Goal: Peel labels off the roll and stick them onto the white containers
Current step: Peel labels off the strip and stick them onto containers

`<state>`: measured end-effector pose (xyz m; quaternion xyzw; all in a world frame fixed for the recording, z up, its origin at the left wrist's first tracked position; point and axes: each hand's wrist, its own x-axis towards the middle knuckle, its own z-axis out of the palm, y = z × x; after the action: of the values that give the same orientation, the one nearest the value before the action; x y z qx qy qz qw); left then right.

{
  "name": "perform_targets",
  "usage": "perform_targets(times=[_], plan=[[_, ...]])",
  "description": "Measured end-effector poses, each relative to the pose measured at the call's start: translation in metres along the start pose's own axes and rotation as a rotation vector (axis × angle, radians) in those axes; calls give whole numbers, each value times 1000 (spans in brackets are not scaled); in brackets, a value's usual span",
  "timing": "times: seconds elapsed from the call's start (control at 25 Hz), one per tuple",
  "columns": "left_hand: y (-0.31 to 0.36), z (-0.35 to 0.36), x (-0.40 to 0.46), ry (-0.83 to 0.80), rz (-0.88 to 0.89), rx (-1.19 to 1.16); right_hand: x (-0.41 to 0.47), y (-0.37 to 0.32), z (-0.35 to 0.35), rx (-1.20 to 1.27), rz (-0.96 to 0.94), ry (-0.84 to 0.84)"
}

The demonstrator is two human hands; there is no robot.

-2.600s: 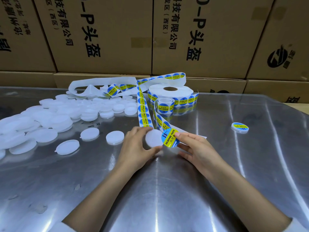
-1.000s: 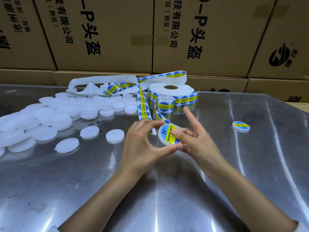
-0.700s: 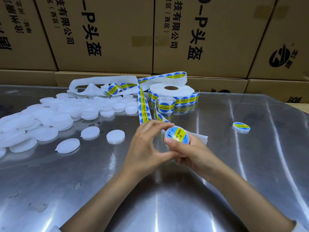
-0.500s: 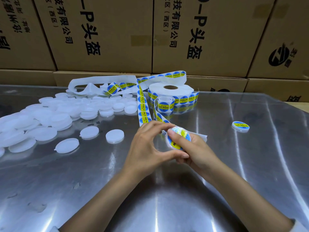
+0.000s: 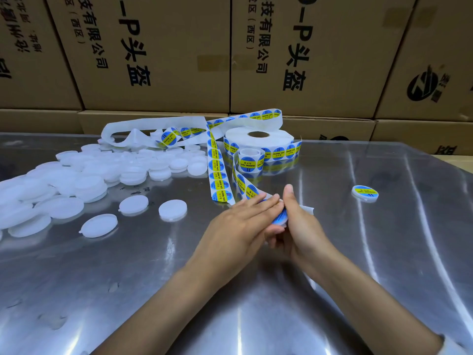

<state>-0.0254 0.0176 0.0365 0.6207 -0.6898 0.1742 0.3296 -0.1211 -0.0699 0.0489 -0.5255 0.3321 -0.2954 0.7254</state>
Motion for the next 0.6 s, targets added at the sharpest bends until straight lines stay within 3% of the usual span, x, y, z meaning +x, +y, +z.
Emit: perform_targets(times=[0.12, 0.36, 0.48, 0.6], plan=[[-1, 1, -3, 187, 78, -7, 1, 0, 0, -12, 20, -13], [-11, -5, -6, 328, 122, 49, 9, -9, -12, -186, -96, 68], [-24, -9, -6, 349, -42, 62, 10, -19, -21, -116, -126, 153], [-41, -11, -9, 212, -411, 73, 12, -24, -31, -170, -255, 204]])
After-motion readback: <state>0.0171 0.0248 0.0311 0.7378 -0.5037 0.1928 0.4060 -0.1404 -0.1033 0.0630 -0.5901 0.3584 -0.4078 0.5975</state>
